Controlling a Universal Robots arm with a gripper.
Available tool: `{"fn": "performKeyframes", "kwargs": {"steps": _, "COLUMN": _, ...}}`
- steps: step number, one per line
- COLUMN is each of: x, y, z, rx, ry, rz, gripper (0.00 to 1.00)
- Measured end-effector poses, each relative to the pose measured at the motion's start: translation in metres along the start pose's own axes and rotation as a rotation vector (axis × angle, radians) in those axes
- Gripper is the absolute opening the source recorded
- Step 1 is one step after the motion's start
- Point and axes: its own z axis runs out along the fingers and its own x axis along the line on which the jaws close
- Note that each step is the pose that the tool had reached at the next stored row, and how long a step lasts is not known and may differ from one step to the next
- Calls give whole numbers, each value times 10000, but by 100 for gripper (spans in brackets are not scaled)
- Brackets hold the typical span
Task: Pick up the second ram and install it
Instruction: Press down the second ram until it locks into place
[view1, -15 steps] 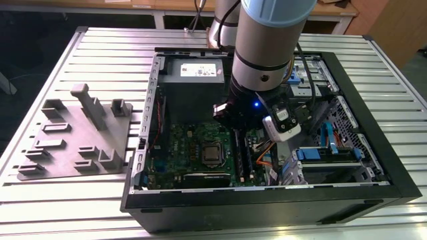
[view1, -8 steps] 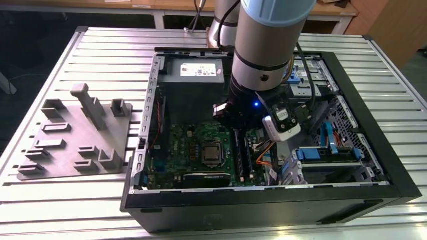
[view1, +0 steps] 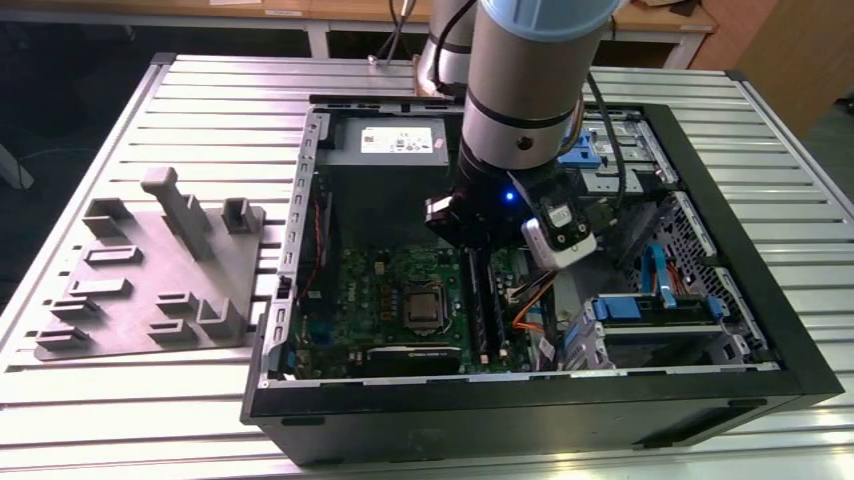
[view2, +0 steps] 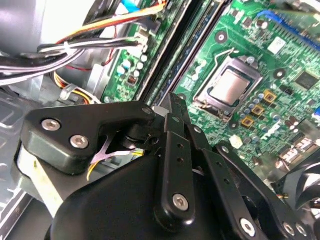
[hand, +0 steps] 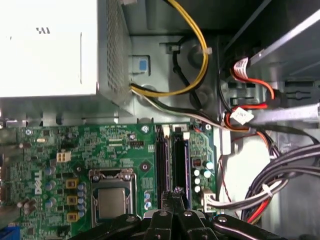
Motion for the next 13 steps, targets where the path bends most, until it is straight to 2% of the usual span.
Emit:
{"fn": "performKeyframes", "kwargs": {"steps": 7, "x": 6, "y": 100, "z": 13, "rx": -1, "ry": -1, "rz": 0, "gripper": 7}}
{"fn": "performKeyframes", "kwargs": {"steps": 13, "x": 9, "y": 133, "z": 54, "rx": 0, "ry": 0, "rz": 0, "gripper": 7}}
